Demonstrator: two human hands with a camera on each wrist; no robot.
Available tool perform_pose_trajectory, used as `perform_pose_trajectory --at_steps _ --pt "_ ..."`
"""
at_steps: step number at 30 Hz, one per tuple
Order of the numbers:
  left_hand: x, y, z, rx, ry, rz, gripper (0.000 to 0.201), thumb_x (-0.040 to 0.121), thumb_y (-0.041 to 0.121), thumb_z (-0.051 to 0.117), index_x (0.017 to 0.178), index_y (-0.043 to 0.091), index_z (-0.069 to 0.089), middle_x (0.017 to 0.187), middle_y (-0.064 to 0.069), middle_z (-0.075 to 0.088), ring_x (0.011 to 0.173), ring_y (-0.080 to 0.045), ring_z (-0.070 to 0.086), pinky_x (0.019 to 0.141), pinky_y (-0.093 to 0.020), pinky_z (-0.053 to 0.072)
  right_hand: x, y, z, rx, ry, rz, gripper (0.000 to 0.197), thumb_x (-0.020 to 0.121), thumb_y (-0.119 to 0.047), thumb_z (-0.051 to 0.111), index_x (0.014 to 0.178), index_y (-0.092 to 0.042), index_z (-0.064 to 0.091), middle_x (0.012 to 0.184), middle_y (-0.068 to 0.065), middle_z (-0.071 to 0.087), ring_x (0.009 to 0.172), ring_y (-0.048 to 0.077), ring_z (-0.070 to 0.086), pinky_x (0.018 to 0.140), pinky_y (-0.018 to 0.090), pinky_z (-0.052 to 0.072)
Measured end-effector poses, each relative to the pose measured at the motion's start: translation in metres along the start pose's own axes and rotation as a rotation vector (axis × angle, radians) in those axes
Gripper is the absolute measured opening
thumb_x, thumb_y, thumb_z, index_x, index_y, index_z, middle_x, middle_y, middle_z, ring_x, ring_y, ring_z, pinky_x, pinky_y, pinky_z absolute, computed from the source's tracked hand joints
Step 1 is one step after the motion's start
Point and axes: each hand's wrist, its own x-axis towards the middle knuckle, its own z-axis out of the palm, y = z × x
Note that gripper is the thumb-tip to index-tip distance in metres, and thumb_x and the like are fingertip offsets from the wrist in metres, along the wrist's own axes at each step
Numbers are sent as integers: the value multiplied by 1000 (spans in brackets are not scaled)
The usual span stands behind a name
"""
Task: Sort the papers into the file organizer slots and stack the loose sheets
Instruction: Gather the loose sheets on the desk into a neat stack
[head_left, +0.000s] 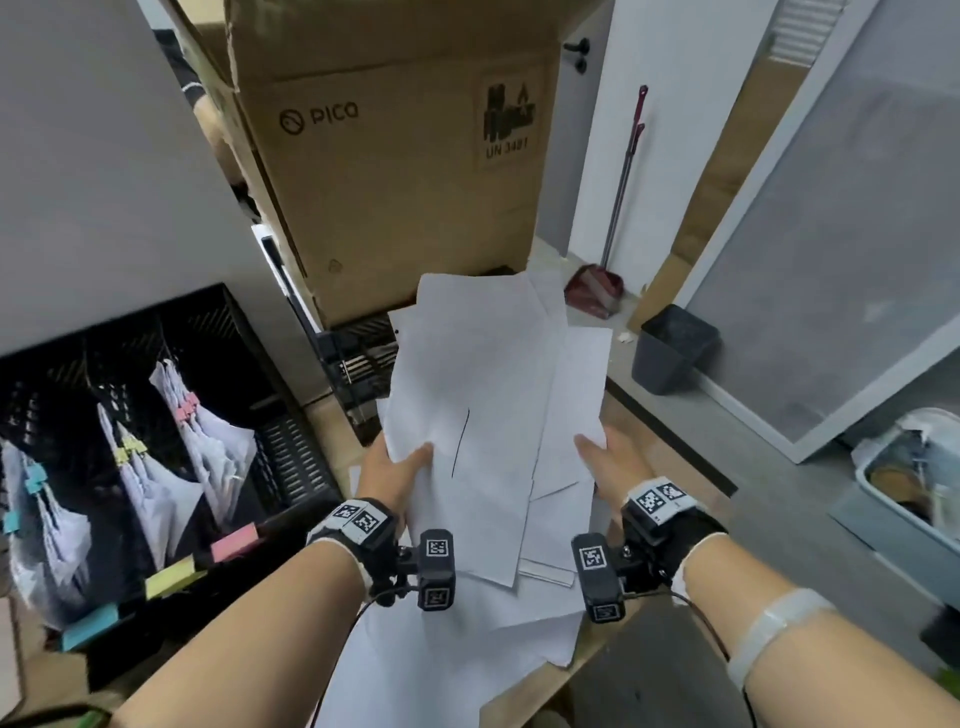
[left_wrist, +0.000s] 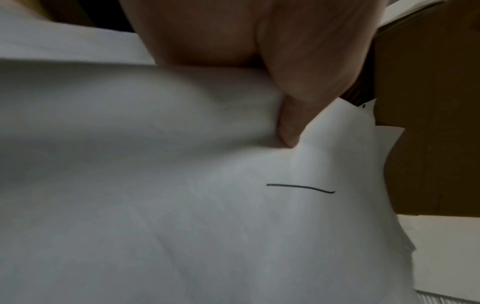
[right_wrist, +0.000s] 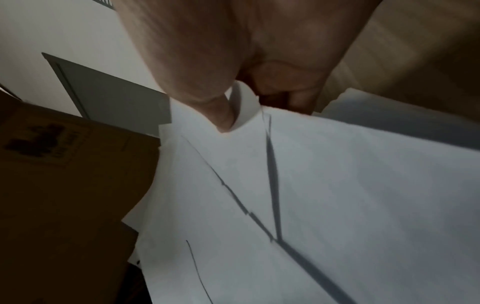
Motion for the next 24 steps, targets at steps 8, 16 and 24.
perform_pose_trajectory --at_steps 8,16,24 --pt "3 28 2 156 -183 152 37 75 17 86 109 11 71 105 -5 78 96 -23 75 85 -40 60 11 13 -26 58 53 -29 37 72 -19 67 109 -21 62 105 4 72 101 26 68 96 49 52" --pt "5 31 17 242 -157 196 22 86 9 73 109 6 72 107 -11 75 103 -34 71 97 -53 54 7 9 -14 66 53 -77 29 78 0 55 96 -21 66 102 2 74 100 26 69 97 51 52" --pt "-27 104 28 -74 -220 379 20 94 3 64 114 5 67 106 -8 76 92 -19 73 78 -29 60 4 -28 -19 182 119 -205 82 74 -13 72 145 -21 32 135 2 58 122 21 56 109 42 42"
